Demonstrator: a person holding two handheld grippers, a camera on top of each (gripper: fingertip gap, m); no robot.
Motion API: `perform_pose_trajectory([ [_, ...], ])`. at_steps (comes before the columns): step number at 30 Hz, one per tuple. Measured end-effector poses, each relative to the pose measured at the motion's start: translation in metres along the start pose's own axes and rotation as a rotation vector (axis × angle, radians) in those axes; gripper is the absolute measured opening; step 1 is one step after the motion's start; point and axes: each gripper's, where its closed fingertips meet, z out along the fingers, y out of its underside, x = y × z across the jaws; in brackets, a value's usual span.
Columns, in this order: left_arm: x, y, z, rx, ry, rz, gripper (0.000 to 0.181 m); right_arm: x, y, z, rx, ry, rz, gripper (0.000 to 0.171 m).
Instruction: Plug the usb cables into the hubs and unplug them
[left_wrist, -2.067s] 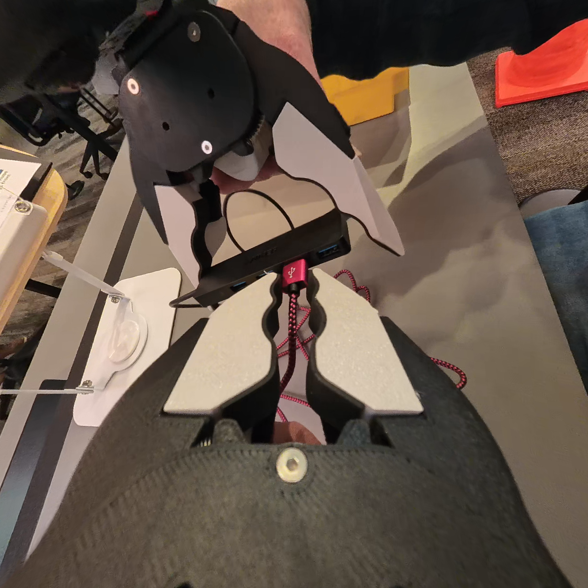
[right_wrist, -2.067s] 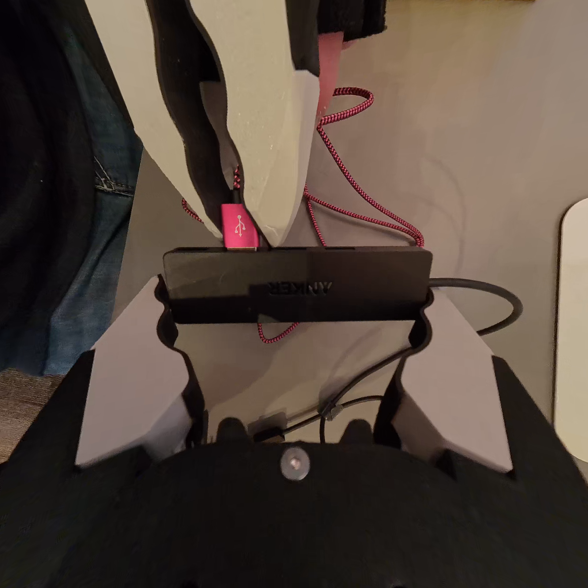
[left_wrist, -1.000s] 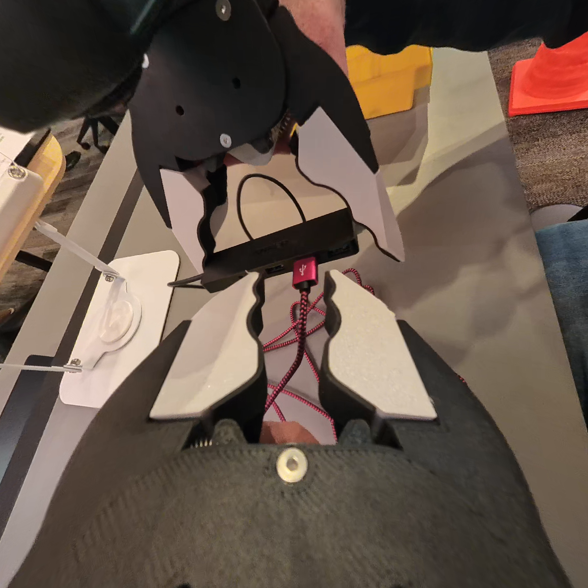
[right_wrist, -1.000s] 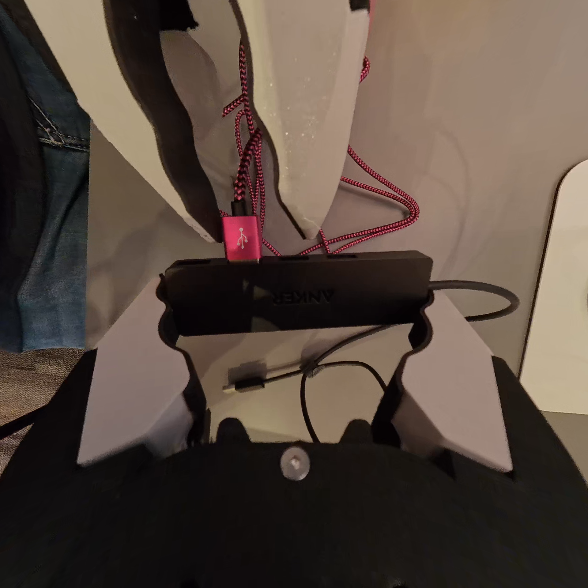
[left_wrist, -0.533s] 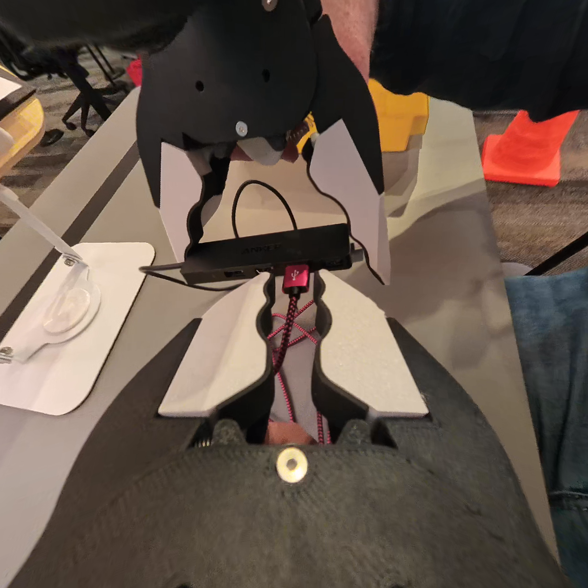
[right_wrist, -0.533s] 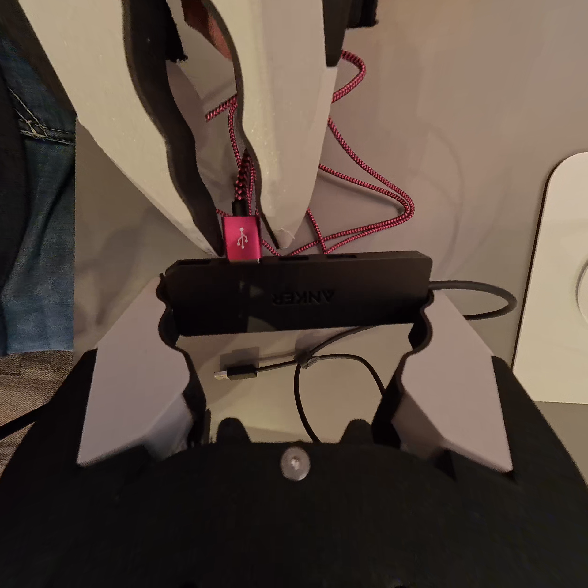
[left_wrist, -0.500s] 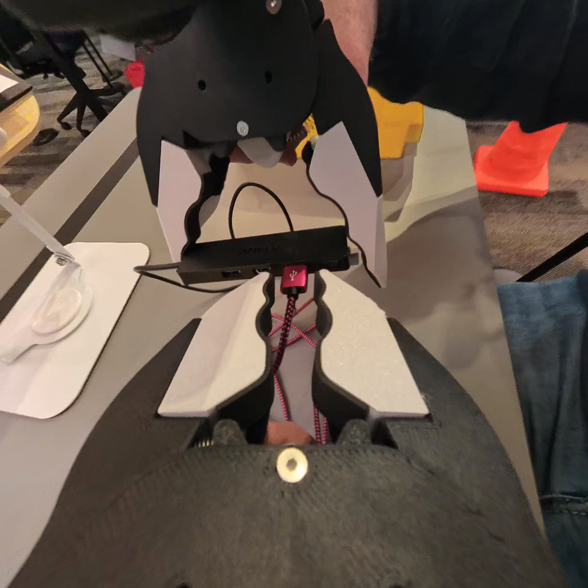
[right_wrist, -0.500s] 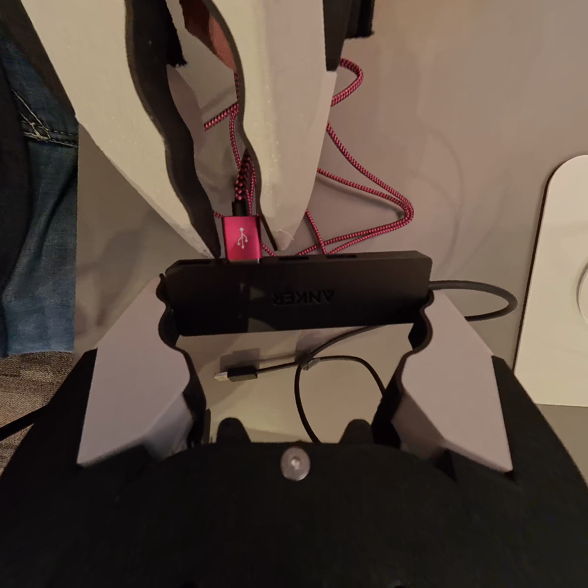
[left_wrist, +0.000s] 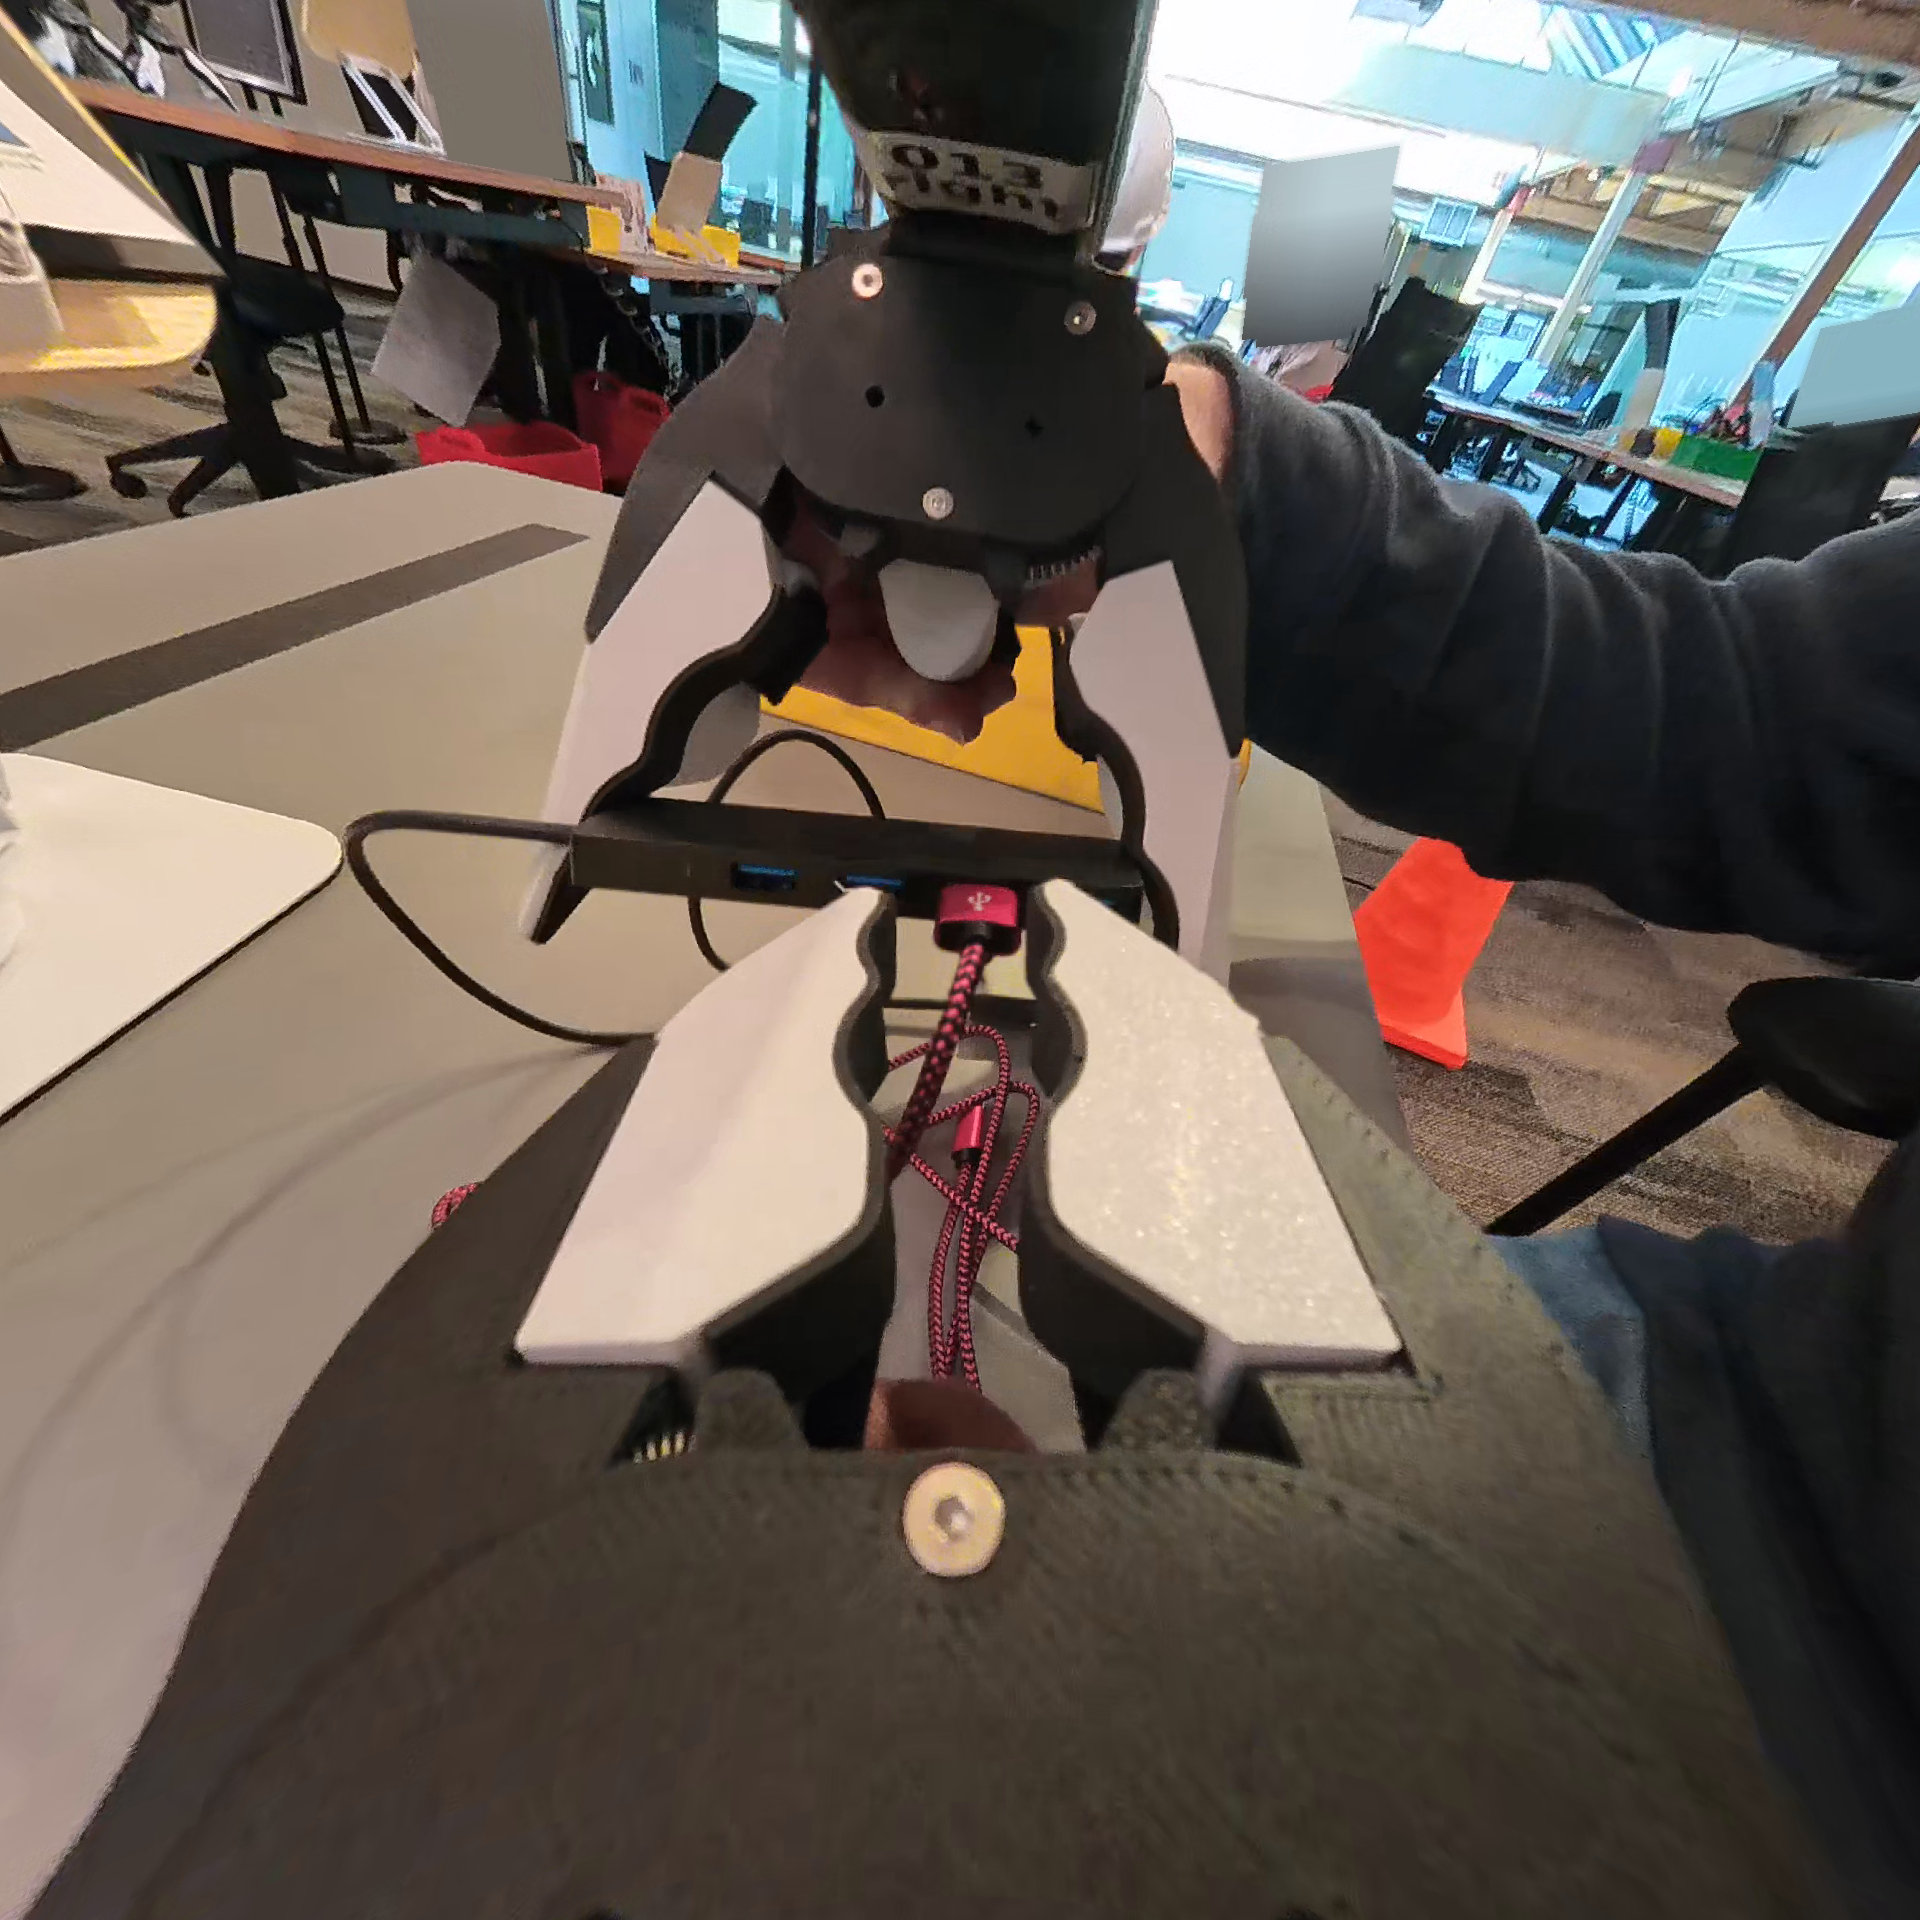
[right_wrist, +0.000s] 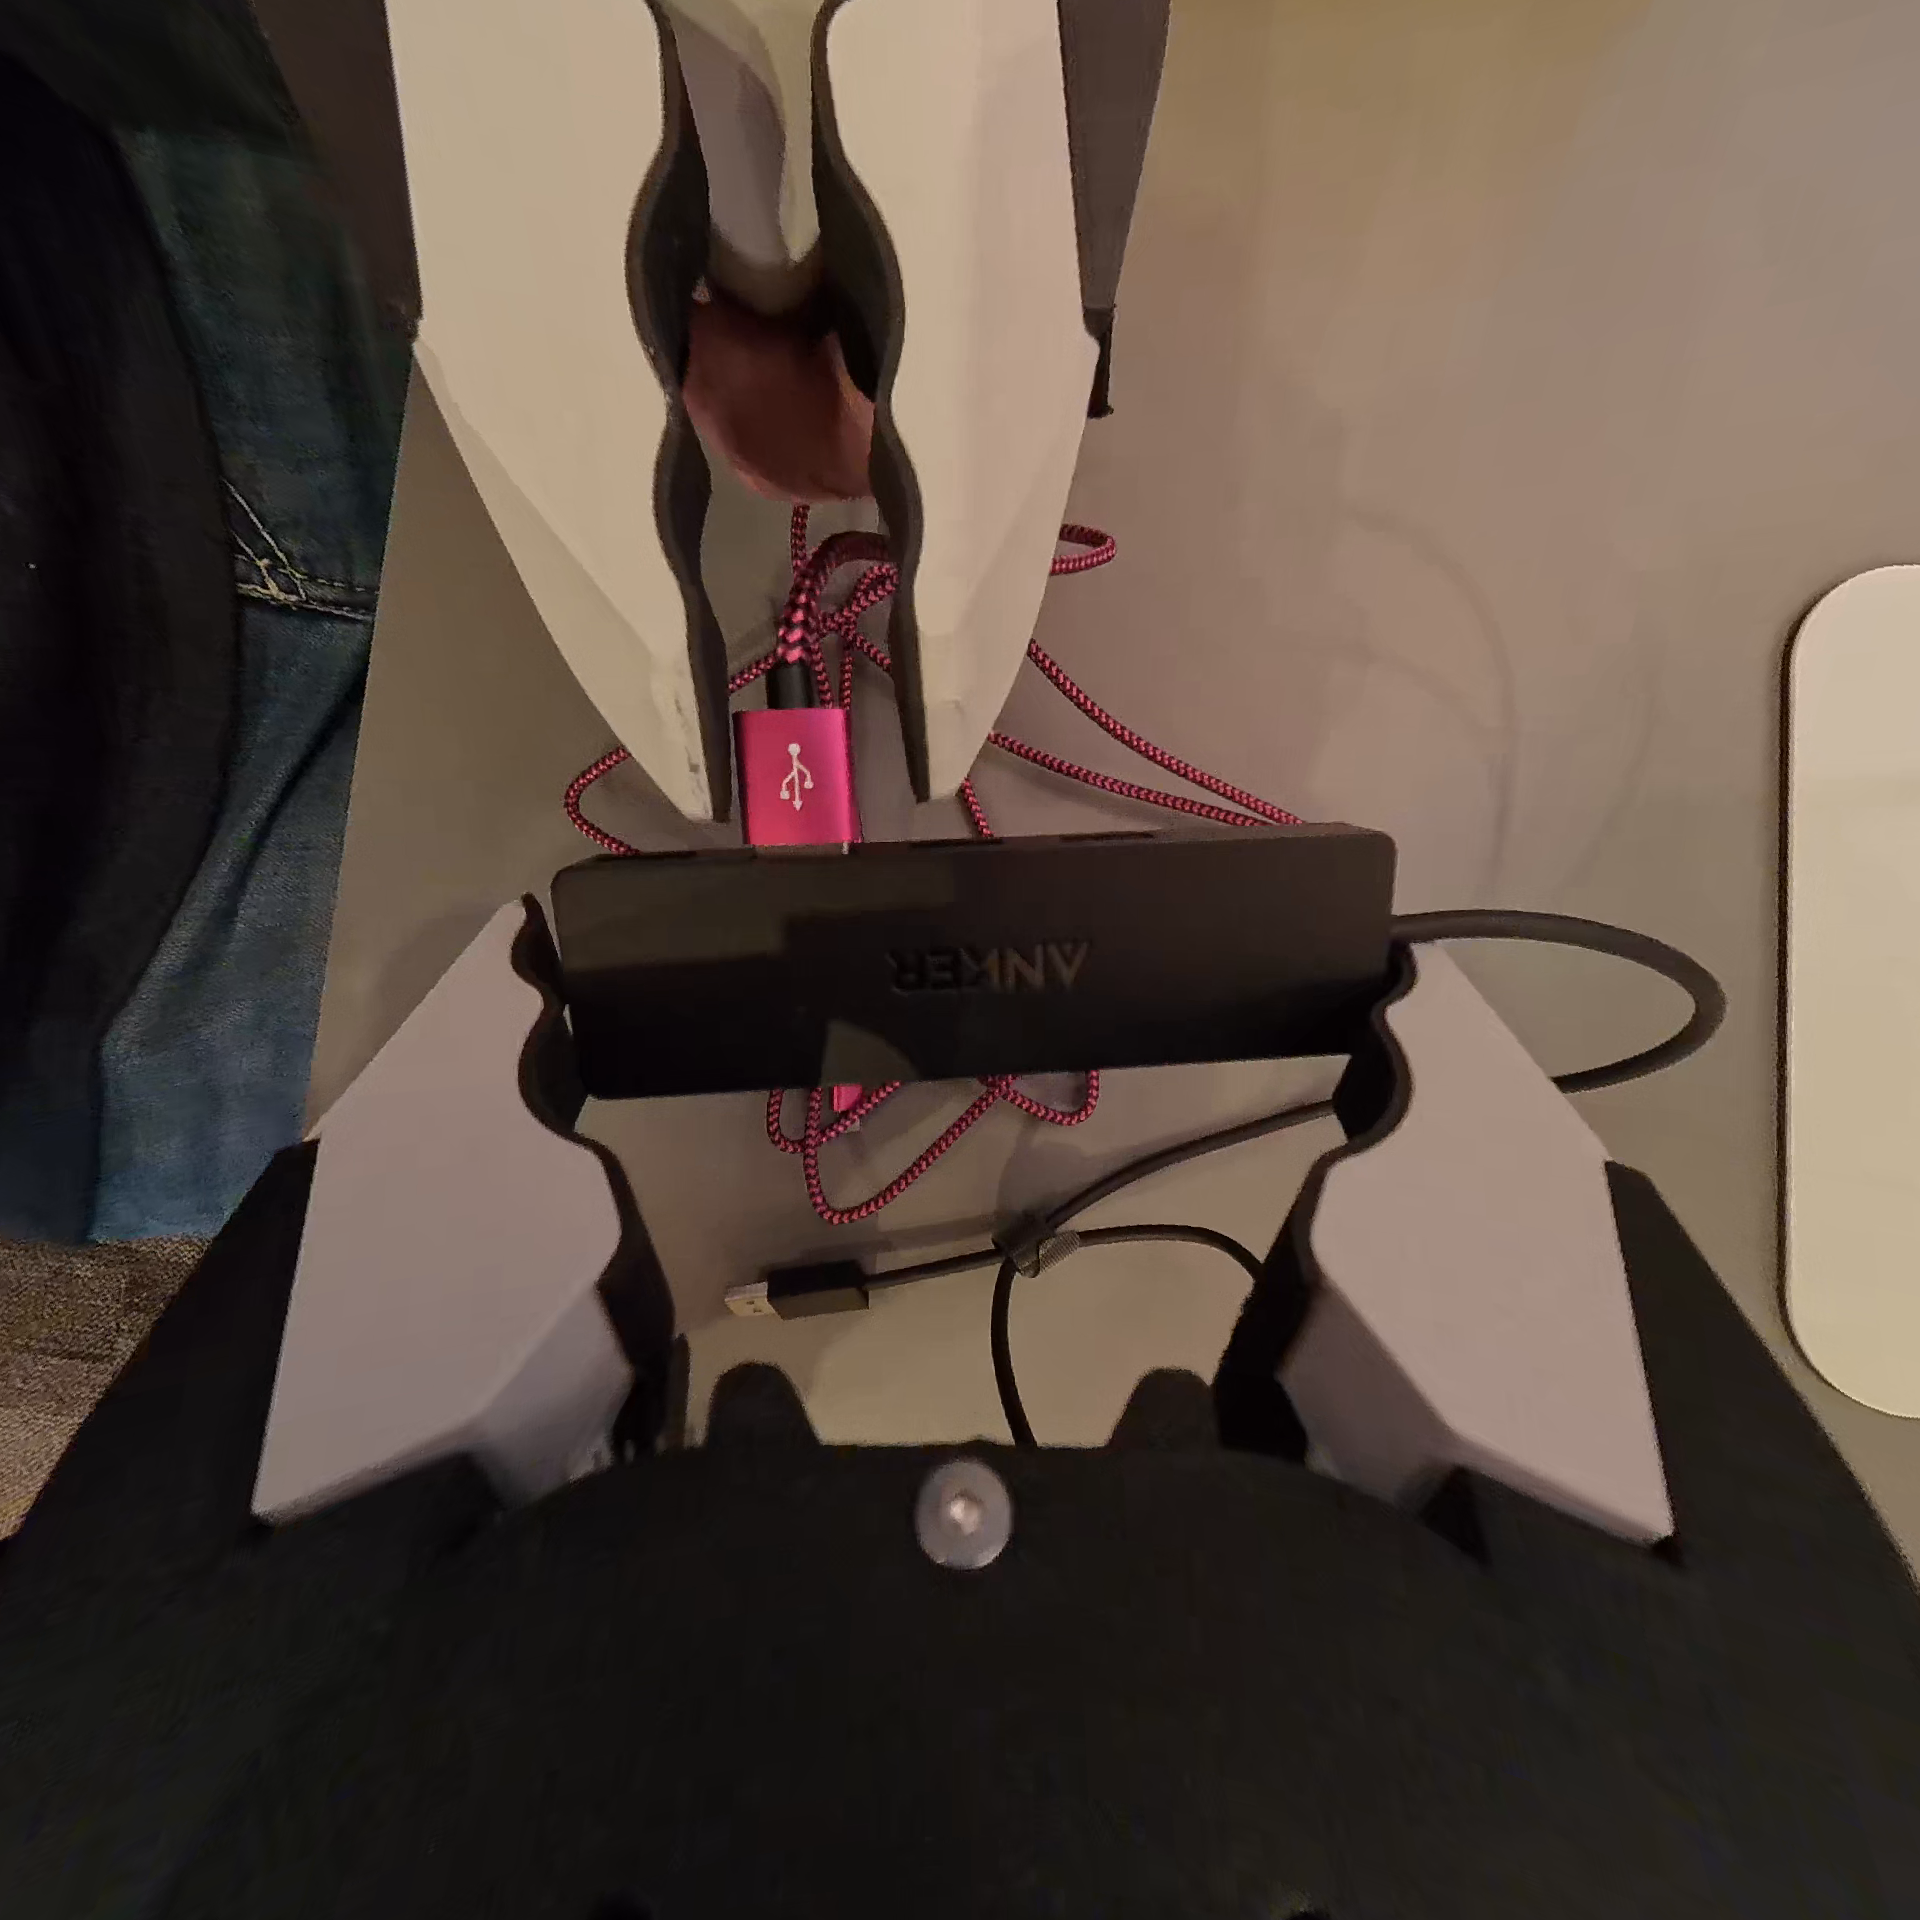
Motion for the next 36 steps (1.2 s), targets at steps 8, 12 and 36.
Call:
perform_pose_trajectory([
  [8,0.0029,0.0027,0.0034,-0.001,0.001,0.040,0.015,-0.0005,-0.0015,-0.0001,0.031,-0.010,0.009,0.146],
  [12,0.0033,0.0018,0.0040,0.019,0.002,0.035,0.015,-0.0009,-0.0014,-0.0007,0.033,-0.014,0.009,0.146],
  [36,0.0063,-0.0049,0.0049,0.149,0.039,-0.059,0.015,-0.0031,-0.0032,-0.0023,0.085,-0.032,0.025,0.145],
])
